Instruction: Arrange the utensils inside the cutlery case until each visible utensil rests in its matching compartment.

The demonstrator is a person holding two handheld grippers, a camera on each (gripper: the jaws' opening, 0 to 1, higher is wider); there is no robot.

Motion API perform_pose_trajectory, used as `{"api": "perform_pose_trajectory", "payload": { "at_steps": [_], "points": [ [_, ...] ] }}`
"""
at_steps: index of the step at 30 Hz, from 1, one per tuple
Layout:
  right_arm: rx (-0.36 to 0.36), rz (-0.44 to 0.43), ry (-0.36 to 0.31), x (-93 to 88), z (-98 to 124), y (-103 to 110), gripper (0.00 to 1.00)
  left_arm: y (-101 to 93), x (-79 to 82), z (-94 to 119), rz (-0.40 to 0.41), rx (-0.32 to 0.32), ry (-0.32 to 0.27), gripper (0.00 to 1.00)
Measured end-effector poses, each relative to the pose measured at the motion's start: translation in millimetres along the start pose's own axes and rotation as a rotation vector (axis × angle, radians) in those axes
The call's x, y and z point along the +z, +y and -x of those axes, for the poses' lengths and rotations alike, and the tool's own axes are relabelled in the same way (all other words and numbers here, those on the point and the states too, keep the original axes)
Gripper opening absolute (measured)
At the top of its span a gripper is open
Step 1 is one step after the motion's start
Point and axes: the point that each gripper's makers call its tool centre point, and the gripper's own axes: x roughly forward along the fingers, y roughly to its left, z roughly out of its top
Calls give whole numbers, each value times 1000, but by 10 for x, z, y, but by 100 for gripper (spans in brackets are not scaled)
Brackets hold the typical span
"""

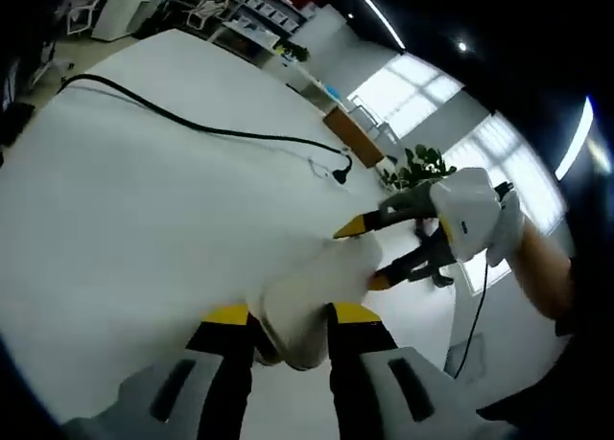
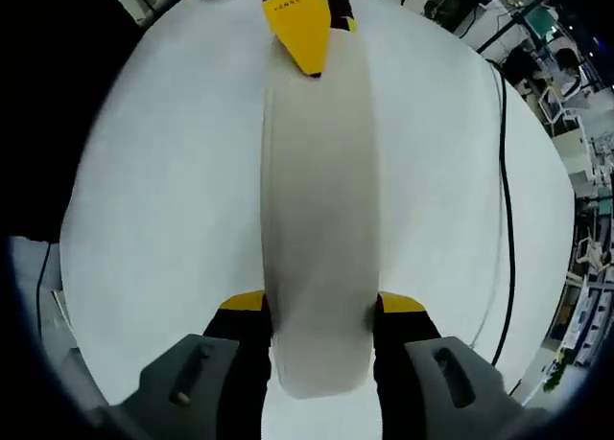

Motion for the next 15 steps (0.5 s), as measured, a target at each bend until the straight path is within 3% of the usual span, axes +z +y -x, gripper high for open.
{"api": "perform_pose_trajectory", "payload": {
  "at_steps": [5,8,11,15],
  "points": [
    [24,-7,19,-22,-92,29,40,9,10,8,-70,33,17,31],
    [16,-14,10,-9,-79,9,40,-26,34,65,-163,43,9,41],
    [31,2,35,-45,-132,63,40,80,-2,114,-270,96,35,47],
    [34,-17,23,-16,-120,46,40,94,-70,126,-256,92,51,48]
  ]
}}
